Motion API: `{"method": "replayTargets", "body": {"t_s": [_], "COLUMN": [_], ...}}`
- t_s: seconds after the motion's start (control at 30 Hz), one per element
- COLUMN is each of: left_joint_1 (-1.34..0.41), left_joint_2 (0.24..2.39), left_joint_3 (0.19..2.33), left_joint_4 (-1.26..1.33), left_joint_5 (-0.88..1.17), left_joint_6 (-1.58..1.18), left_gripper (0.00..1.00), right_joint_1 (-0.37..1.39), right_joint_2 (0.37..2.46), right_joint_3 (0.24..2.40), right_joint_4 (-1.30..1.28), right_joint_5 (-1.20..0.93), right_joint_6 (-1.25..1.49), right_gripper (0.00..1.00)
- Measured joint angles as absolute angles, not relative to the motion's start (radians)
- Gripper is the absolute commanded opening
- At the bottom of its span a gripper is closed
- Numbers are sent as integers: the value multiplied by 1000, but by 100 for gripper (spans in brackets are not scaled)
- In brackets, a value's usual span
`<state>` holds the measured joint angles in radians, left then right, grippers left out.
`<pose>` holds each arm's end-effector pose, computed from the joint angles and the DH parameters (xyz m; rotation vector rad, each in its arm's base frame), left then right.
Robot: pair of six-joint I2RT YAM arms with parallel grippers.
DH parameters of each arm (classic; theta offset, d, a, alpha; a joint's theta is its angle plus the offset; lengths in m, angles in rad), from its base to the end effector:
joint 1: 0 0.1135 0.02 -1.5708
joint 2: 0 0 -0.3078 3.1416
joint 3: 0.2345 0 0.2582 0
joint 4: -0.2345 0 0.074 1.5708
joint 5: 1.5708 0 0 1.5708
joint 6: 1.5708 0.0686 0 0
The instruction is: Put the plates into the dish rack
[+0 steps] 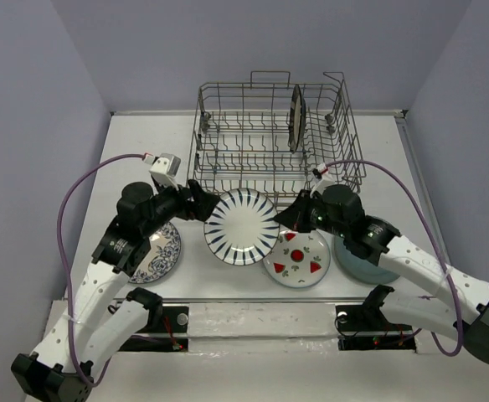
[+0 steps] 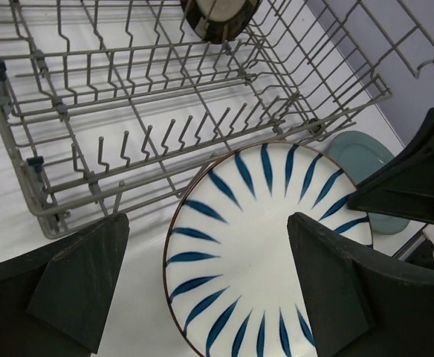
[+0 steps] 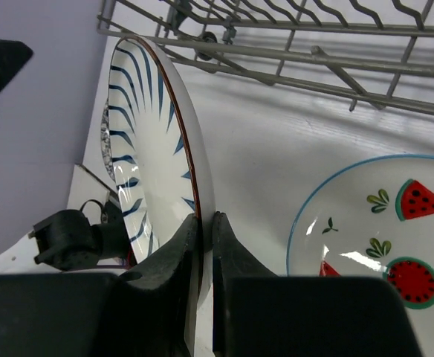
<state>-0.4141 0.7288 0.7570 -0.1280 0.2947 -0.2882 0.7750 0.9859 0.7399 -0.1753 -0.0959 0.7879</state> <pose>0.1556 -0.0901 0.3716 0.3369 1.6925 -0.7707 0.1655 0.1713 0.3090 -0.0533 2.1646 1.0610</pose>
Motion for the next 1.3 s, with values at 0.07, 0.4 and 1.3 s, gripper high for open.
{"method": "replayTargets", "body": {"t_s": [0.07, 0.4, 1.3], "left_joint_1": [-402, -345, -297], "left_joint_2": [721, 715, 710], "left_joint_3": [758, 677, 555], "left_joint_4": [-161, -213, 242], "left_joint_5": [283, 385, 796], "left_joint_6": [-302, -394, -677], "left_gripper": [99, 98, 5], "right_joint_1": [755, 721, 597], "right_joint_2": [986, 1011, 1054], "right_joint_3": [760, 812, 822], "right_joint_4": [-167, -94, 98], "right_joint_5": [-120, -216, -513], "right_joint_6": [780, 764, 695], "right_gripper": [7, 7, 70]}}
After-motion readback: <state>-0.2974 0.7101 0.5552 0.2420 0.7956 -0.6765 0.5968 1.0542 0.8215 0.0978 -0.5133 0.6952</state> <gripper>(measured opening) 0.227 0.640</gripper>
